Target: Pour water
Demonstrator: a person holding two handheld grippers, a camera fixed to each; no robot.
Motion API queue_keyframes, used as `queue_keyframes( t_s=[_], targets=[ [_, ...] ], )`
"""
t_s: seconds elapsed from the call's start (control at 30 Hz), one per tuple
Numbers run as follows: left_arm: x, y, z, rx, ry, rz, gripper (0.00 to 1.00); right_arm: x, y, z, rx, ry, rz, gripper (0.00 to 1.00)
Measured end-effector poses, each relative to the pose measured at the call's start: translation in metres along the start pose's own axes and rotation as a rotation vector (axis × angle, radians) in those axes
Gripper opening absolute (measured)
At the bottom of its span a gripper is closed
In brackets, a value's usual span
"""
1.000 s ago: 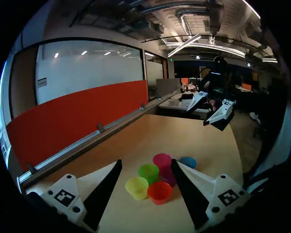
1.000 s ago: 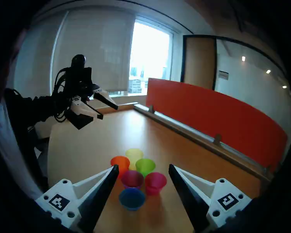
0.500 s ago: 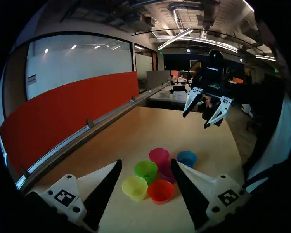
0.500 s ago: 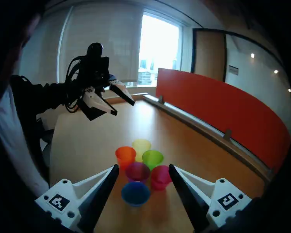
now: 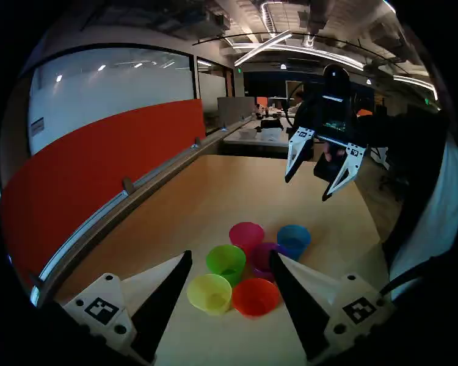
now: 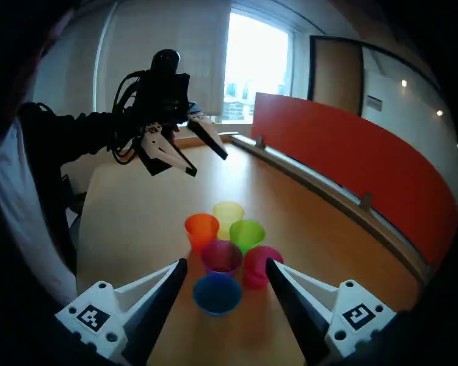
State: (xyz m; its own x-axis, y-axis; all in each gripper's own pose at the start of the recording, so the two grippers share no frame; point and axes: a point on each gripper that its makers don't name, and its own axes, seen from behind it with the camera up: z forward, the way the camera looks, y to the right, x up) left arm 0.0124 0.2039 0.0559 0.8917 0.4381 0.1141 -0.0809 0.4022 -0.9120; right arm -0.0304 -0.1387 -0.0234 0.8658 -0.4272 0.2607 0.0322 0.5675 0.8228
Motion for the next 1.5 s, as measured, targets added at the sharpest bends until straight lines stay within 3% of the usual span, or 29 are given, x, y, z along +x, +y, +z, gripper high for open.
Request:
queue_keyframes(
  t_s=[0.37, 1.0, 1.5],
  targets=[
    [-0.015, 0.001, 0.015, -0.055, -0.052, 0.035, 0.93, -0.019, -0.006, 0.011, 0.02, -0.048, -0.025, 1.0],
    [-0.039, 0.001, 0.044, -0.102, -0.127, 0.092, 0.93, -0.052, -0.006, 0.03, 0.025, -0.092, 0.014, 1.0],
    [-0.053, 0.004, 0.065, -0.146, -0.181, 0.104, 0.93, -0.072, -0.008, 0.041, 0.029, -0.121, 0.012, 1.0]
  ],
)
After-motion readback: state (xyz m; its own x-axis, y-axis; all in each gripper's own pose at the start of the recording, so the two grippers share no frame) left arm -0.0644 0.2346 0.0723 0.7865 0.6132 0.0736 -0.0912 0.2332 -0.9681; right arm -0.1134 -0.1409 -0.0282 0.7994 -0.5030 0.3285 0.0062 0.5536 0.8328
